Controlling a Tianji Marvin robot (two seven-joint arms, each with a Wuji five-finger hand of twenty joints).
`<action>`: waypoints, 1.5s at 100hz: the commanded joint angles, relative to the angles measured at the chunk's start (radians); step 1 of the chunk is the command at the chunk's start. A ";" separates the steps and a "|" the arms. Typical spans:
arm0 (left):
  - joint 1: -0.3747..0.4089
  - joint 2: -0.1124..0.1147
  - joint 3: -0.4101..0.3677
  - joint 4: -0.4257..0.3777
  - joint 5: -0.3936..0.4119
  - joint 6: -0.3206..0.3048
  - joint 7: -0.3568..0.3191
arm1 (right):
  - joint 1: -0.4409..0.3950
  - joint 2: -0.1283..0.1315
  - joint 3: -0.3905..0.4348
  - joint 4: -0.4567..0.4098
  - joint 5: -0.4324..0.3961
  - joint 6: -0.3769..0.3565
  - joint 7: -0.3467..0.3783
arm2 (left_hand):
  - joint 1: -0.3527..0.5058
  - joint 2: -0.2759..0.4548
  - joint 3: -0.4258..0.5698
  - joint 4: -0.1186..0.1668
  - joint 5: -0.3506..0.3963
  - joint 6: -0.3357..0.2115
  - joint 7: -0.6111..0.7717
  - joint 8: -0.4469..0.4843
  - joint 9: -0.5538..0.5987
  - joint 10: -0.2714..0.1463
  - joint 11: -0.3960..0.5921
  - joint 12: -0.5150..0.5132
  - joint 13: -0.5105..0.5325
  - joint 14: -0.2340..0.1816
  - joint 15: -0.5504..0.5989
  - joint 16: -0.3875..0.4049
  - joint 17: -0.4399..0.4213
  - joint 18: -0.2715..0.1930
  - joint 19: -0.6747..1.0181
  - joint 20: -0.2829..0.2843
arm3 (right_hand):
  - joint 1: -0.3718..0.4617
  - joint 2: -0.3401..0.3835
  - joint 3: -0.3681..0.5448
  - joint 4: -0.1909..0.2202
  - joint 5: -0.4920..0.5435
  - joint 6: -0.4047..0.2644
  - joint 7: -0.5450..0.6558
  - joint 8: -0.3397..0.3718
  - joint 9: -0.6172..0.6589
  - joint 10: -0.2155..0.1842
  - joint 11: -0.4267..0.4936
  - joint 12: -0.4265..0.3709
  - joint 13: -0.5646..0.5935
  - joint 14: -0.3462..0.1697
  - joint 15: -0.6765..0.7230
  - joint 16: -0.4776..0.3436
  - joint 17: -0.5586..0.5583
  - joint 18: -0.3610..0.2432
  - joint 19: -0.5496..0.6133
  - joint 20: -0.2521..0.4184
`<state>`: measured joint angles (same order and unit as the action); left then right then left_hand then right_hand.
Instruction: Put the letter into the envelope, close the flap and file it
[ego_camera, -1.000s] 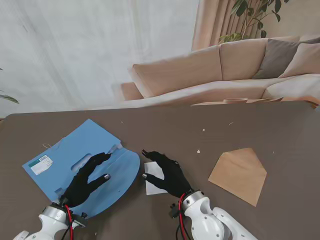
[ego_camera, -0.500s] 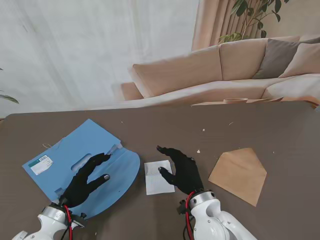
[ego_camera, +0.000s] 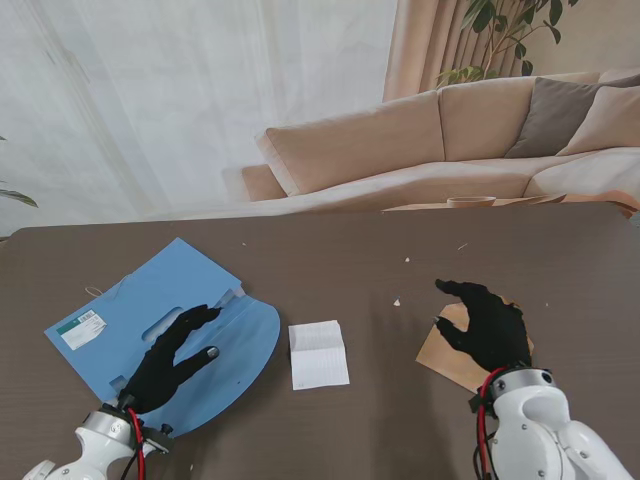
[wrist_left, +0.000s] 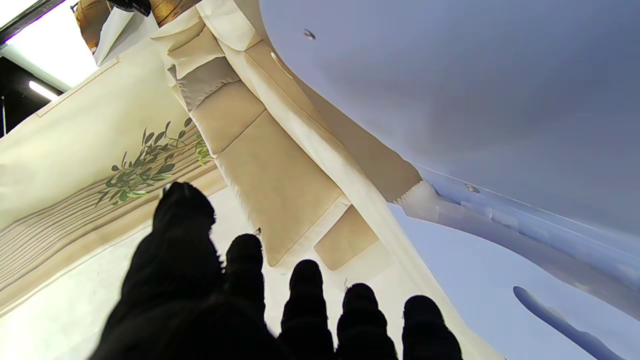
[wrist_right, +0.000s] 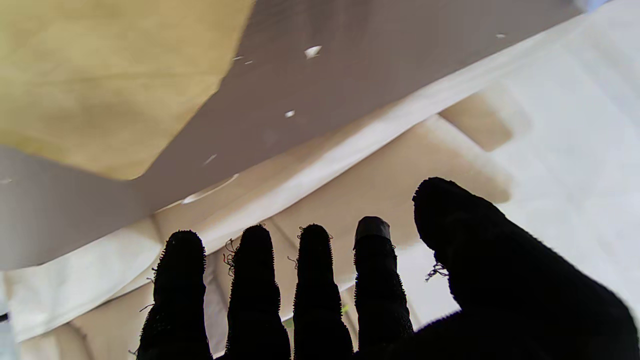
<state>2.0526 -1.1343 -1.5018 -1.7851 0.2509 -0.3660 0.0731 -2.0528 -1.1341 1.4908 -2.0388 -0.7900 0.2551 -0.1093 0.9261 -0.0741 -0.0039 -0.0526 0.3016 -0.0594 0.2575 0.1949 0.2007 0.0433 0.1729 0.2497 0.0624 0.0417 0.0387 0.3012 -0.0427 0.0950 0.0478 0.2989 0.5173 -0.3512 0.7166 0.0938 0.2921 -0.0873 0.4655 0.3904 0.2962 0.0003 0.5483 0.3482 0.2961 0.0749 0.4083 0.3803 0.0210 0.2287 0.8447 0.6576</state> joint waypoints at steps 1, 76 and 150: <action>0.004 -0.005 0.003 -0.007 0.004 0.004 -0.013 | 0.000 0.013 0.026 0.019 -0.011 0.023 0.030 | 0.031 0.019 -0.008 0.013 0.001 -0.038 0.010 0.002 -0.011 -0.040 0.014 0.012 -0.021 -0.030 -0.010 -0.001 -0.002 -0.032 -0.009 -0.018 | -0.006 -0.021 0.038 -0.001 0.016 -0.012 0.007 0.017 0.037 -0.010 -0.018 -0.018 0.019 0.004 -0.017 -0.015 0.003 0.013 0.014 -0.002; -0.024 -0.006 0.038 0.003 0.043 0.052 0.007 | 0.122 0.045 0.146 0.281 -0.018 0.147 0.227 | 0.034 0.019 -0.008 0.013 0.002 -0.037 0.011 0.003 -0.010 -0.033 0.025 0.018 -0.021 -0.031 -0.009 0.003 -0.004 -0.033 -0.002 -0.008 | -0.038 -0.067 0.083 -0.046 -0.062 0.031 -0.014 -0.007 -0.032 -0.016 0.007 -0.030 0.005 -0.003 0.003 -0.017 0.002 0.003 0.050 -0.019; -0.035 -0.006 0.048 0.014 0.064 0.059 0.015 | 0.200 0.046 0.090 0.420 -0.009 0.167 0.188 | 0.035 0.019 -0.009 0.013 -0.004 -0.019 0.022 0.009 -0.010 -0.026 0.033 0.027 -0.022 -0.032 -0.009 0.006 -0.004 -0.033 -0.001 -0.002 | -0.019 -0.175 0.158 -0.126 0.021 -0.074 0.023 -0.050 -0.067 0.013 0.117 0.044 -0.017 0.008 0.093 0.028 0.011 -0.012 0.090 0.007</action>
<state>2.0120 -1.1342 -1.4562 -1.7664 0.3103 -0.3052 0.0989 -1.8592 -1.0849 1.5852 -1.6245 -0.7926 0.4184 0.0617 0.9450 -0.0741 -0.0039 -0.0526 0.3016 -0.0598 0.2603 0.1968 0.2007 0.0432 0.1872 0.2658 0.0624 0.0417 0.0387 0.3012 -0.0427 0.0950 0.0480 0.2989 0.4955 -0.5057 0.8584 -0.0030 0.3492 -0.1409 0.5062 0.3532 0.2330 0.0169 0.6599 0.3859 0.2851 0.0749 0.4846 0.3952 0.0310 0.2263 0.9129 0.6558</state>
